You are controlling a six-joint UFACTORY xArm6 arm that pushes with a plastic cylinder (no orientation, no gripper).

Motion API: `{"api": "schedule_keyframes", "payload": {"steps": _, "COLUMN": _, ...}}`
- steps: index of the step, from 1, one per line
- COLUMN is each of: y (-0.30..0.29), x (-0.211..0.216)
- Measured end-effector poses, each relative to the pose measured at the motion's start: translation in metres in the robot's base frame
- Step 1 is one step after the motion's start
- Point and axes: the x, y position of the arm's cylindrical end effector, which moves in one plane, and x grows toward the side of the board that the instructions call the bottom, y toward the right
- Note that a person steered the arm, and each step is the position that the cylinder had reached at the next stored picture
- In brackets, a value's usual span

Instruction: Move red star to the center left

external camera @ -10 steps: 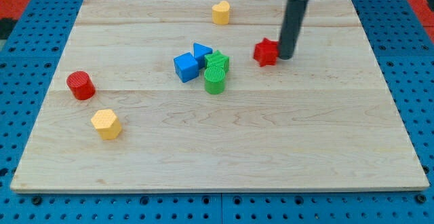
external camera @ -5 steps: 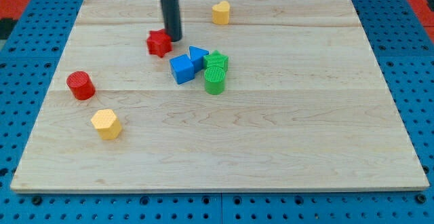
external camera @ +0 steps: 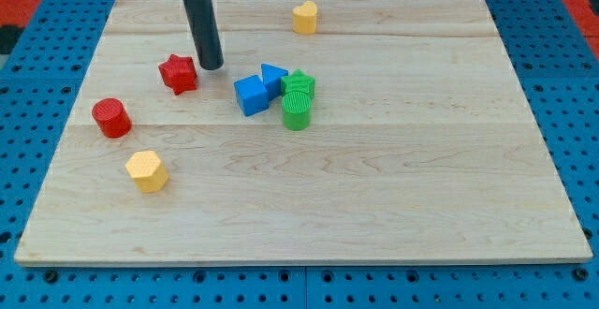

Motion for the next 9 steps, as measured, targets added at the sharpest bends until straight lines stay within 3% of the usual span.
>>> {"api": "schedule_keyframes", "payload": {"steps": 5, "y": -0.021, "x": -0.007}}
{"api": "schedule_keyframes", "payload": {"steps": 9, "y": -0.094, "x": 0.042}}
